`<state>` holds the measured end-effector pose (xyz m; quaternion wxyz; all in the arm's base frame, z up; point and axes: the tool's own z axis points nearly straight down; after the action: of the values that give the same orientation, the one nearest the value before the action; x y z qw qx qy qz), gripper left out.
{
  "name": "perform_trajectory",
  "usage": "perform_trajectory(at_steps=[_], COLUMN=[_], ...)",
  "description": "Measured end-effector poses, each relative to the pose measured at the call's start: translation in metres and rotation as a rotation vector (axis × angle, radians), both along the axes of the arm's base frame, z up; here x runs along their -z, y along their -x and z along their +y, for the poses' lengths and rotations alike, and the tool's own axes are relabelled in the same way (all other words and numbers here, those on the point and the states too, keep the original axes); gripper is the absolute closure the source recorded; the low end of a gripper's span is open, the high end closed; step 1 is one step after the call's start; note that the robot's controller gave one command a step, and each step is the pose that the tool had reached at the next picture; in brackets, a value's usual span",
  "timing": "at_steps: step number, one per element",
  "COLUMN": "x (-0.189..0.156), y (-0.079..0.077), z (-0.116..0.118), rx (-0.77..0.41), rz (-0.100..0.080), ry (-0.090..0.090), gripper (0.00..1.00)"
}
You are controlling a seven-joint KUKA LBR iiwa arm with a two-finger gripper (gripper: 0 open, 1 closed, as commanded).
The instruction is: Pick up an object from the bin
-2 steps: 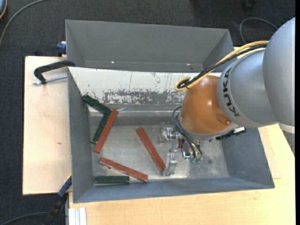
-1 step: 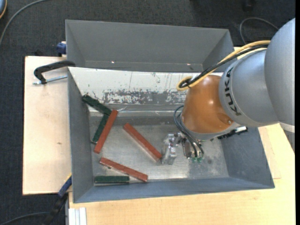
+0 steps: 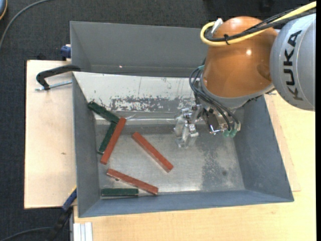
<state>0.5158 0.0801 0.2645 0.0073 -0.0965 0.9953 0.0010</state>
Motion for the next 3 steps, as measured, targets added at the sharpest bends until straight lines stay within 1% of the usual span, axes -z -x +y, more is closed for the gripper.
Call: perform_trajectory(at_steps=[1,2,3], x=[0.004,0.131,0.198], y=[0.001,0.005,-0.002], z=[-0.001,-0.013,-0.014], rx=[0.000,0.140,0.233], rz=[0.009,0.021,0.020], ry=[0.002,0.002,0.001], gripper=[0.00,0.00,0.00])
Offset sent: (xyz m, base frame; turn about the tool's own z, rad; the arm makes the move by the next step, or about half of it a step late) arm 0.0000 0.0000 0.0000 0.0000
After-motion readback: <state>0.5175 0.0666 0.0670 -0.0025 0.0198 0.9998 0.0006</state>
